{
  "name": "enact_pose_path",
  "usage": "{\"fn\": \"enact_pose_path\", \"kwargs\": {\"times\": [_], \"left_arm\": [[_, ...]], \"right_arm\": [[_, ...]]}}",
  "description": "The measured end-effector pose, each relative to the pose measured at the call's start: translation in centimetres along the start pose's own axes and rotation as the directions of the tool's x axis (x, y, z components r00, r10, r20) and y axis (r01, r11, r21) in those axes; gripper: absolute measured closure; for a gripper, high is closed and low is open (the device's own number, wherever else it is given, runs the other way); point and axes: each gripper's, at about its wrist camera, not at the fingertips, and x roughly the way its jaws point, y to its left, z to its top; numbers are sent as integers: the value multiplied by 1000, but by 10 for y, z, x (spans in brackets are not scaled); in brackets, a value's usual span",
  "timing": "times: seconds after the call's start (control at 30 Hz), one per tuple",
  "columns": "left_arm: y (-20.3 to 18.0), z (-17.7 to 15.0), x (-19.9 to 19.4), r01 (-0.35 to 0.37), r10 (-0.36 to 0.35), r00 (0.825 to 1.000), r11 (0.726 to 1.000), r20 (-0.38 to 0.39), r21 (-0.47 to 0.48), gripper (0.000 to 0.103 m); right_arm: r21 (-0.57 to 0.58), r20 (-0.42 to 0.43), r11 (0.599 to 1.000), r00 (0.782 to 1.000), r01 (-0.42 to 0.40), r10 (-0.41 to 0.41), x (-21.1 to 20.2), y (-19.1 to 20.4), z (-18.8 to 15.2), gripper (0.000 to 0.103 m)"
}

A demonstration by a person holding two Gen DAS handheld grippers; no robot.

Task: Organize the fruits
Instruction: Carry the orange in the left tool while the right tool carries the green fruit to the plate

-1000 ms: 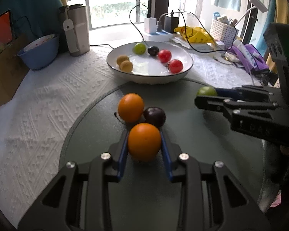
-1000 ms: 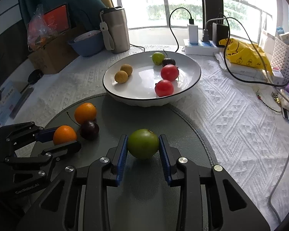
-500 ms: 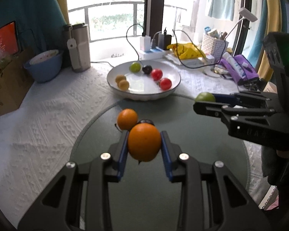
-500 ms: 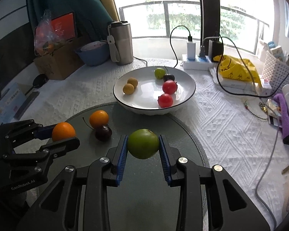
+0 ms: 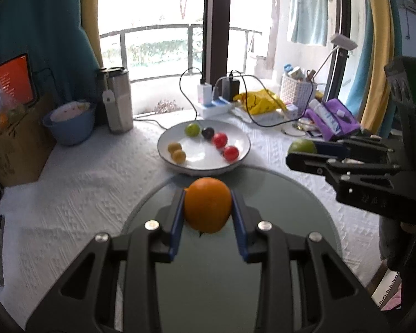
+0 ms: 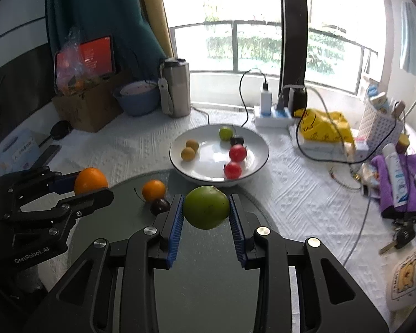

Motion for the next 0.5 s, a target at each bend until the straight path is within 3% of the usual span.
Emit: {"fn": "enact_pose_path", "kwargs": {"times": [0.5], "left_arm": [[11, 29, 17, 23, -23, 1000, 999, 18, 22, 70]], "right_arm": [[6, 21, 999, 999, 44, -44, 4, -16, 30, 68]]}}
